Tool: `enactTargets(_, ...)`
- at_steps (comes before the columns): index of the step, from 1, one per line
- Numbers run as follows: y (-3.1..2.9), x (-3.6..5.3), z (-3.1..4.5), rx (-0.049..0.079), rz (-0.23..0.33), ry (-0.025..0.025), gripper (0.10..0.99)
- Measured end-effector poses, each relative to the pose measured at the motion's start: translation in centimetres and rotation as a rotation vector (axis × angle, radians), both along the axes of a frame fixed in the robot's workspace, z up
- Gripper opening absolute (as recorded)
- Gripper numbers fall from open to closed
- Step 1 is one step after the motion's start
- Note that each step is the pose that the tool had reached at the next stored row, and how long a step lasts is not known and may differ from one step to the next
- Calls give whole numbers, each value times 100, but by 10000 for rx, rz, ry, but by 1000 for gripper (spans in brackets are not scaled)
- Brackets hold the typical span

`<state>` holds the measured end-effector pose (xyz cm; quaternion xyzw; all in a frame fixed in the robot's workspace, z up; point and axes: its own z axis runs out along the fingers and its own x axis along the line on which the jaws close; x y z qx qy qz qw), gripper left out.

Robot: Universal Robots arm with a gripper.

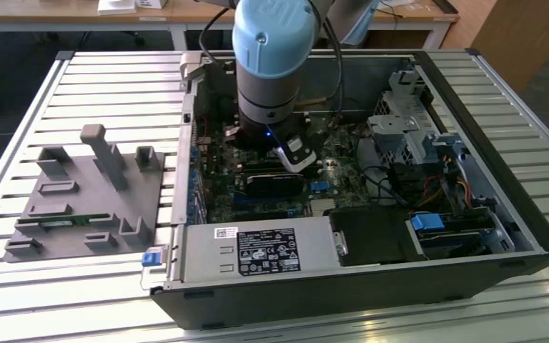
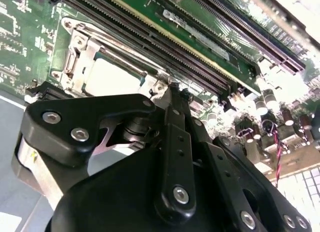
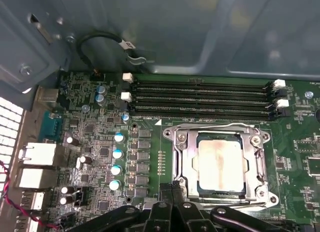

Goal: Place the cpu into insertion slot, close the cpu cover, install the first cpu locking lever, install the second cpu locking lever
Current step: 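Install the second cpu locking lever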

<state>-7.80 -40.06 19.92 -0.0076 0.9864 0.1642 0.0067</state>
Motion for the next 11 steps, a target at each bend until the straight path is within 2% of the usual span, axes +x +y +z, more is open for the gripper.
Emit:
enactTargets(7,0,0,101,-1,0,0,106)
enactTargets(11,0,0,115,3,0,-2,106)
